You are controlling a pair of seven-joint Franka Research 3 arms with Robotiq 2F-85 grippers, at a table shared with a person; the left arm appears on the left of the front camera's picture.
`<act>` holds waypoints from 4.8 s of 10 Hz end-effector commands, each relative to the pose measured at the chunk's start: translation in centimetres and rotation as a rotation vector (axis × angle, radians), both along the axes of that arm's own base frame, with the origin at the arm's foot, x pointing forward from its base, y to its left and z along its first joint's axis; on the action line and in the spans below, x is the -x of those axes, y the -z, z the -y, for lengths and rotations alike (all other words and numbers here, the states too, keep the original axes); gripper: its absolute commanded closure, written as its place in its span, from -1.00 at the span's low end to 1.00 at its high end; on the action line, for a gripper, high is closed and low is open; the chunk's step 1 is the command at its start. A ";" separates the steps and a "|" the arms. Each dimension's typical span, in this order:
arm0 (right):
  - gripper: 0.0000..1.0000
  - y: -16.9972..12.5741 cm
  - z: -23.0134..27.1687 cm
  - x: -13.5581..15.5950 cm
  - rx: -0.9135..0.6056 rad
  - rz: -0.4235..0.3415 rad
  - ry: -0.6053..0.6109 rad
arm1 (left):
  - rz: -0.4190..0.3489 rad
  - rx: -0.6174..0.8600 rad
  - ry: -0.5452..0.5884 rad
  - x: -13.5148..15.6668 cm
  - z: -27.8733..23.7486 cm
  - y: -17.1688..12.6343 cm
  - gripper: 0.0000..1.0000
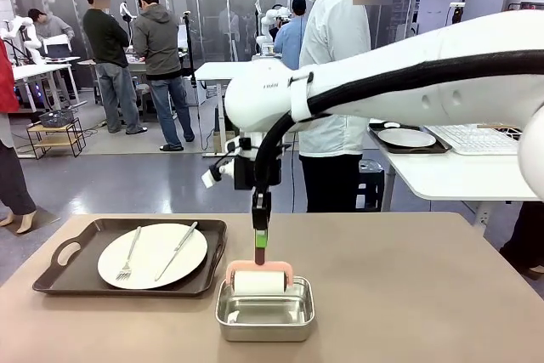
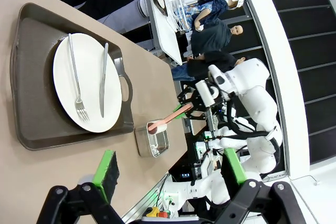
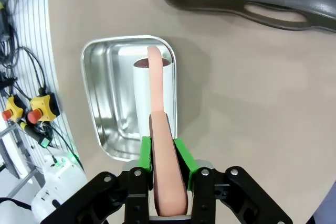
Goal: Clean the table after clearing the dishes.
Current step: When the left (or right) Handle tray is removed, use the left hand (or right hand) to clean the left (or right) side of the table with the Lint Roller.
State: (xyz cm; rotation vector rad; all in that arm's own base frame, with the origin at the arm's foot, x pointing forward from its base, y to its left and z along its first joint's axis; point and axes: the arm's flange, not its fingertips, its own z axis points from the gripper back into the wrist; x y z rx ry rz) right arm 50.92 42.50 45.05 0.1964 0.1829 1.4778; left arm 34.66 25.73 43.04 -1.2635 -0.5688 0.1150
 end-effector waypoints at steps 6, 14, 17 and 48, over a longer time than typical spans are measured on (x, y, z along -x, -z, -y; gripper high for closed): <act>1.00 -5.1 18.9 5.3 -0.239 0.070 0.920 | 0.003 0.001 -0.002 0.3 -0.2 -0.1 -1.00; 1.00 -3.4 28.5 5.3 -0.306 -0.006 1.214 | 0.003 0.001 -0.002 0.3 -0.2 -0.1 -1.00; 0.55 -1.8 31.2 3.4 -0.447 -0.224 1.282 | 0.003 0.001 -0.002 0.3 -0.2 -0.1 -1.00; 0.55 10.4 46.7 2.4 -0.101 -0.018 1.728 | 0.003 0.001 -0.002 0.3 -0.2 -0.1 -1.00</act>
